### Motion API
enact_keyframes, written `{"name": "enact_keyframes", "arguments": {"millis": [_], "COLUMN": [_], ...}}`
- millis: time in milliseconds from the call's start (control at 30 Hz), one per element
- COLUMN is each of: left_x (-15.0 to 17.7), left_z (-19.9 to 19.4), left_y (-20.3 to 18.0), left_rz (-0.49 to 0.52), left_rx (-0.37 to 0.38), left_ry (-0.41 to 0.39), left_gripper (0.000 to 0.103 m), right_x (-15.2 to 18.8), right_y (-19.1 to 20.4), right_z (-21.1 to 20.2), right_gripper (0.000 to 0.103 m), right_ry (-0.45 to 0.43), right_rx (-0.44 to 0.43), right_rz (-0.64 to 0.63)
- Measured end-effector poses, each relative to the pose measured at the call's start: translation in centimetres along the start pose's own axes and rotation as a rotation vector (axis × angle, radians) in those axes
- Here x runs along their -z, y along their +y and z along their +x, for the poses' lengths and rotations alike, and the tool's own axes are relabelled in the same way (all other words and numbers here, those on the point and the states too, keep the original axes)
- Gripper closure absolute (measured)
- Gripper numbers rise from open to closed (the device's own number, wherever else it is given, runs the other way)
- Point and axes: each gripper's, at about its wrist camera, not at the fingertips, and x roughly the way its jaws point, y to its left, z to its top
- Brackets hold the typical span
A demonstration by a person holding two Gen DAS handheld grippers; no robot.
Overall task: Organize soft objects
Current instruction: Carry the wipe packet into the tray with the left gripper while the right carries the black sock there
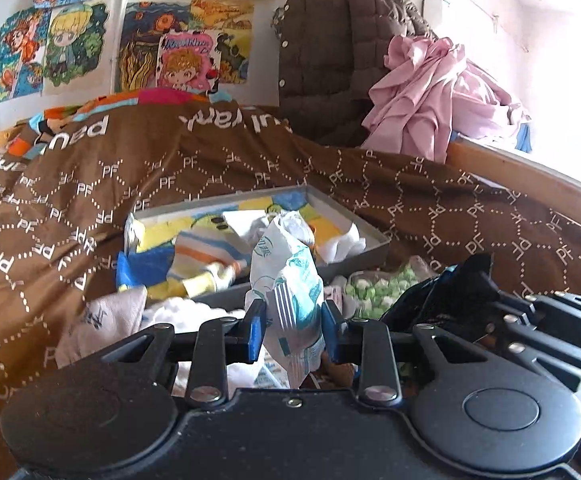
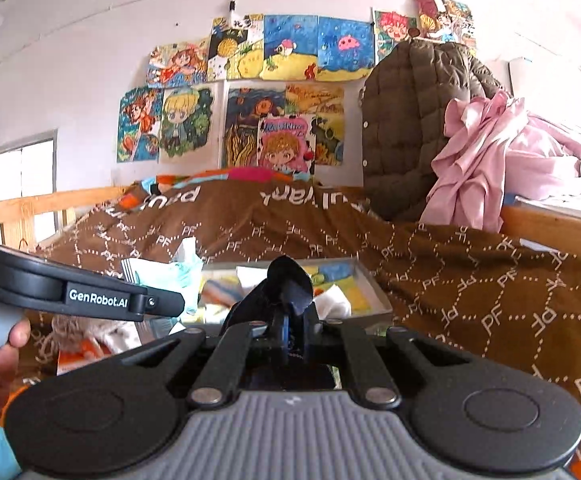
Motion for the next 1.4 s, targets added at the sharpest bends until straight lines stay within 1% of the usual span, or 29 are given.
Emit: {"name": "enact_keyframes", "arguments": {"millis": [100, 267, 433, 533, 700, 800, 867, 933, 1000, 1100, 1267, 1400], "left_x": [-0.7, -1.7, -2.7, -3.7, -5.5, -6.8, -7.4, -7.9, -8.0, -7.5, -6.7, -6.3], "left_z": [-0.2, 0.7, 3.2, 5.4, 9.3, 12.0, 13.7, 15.6, 17.1, 18.4, 19.6, 20.1], "left_y": [0.3, 1.0, 1.8, 2.5, 3.8, 4.9, 5.5, 6.2, 6.7, 7.1, 7.7, 8.2], "left_rz": [0.004, 0.015, 0.044, 0.041, 0.049, 0.047, 0.029, -0.002, -0.038, -0.061, -0.088, -0.104], "left_rx": [0.006, 0.014, 0.025, 0.032, 0.037, 0.035, 0.034, 0.033, 0.041, 0.054, 0.056, 0.049], "left_ry": [-0.016, -0.029, -0.037, -0.047, -0.059, -0.068, -0.066, -0.05, -0.029, -0.005, 0.032, 0.06], "left_gripper": [0.071, 0.071, 0.071, 0.071, 0.071, 0.071, 0.071, 0.071, 0.071, 0.071, 0.071, 0.071], "right_x": [-0.9, -2.6, -4.7, -5.8, -7.3, -7.6, -7.5, -7.0, -6.3, -5.3, -4.1, -3.1], "right_y": [-0.5, -1.2, -2.3, -3.1, -5.0, -5.8, -6.4, -7.0, -7.5, -7.8, -7.9, -7.4], "right_z": [0.1, 2.3, 7.1, 10.5, 15.4, 18.2, 19.7, 20.7, 21.6, 22.6, 23.7, 24.2], "right_gripper": [0.096, 0.096, 0.096, 0.096, 0.096, 0.096, 0.095, 0.095, 0.095, 0.095, 0.095, 0.089], "right_ry": [-0.017, -0.026, -0.037, -0.039, -0.039, -0.013, 0.021, 0.056, 0.103, 0.158, 0.234, 0.275], "right_rx": [-0.014, -0.021, -0.035, -0.012, 0.013, 0.033, 0.049, 0.075, 0.082, 0.104, 0.097, 0.087], "right_rz": [0.019, 0.008, -0.022, -0.03, 0.039, 0.076, 0.108, 0.152, 0.184, 0.185, 0.227, 0.264]}}
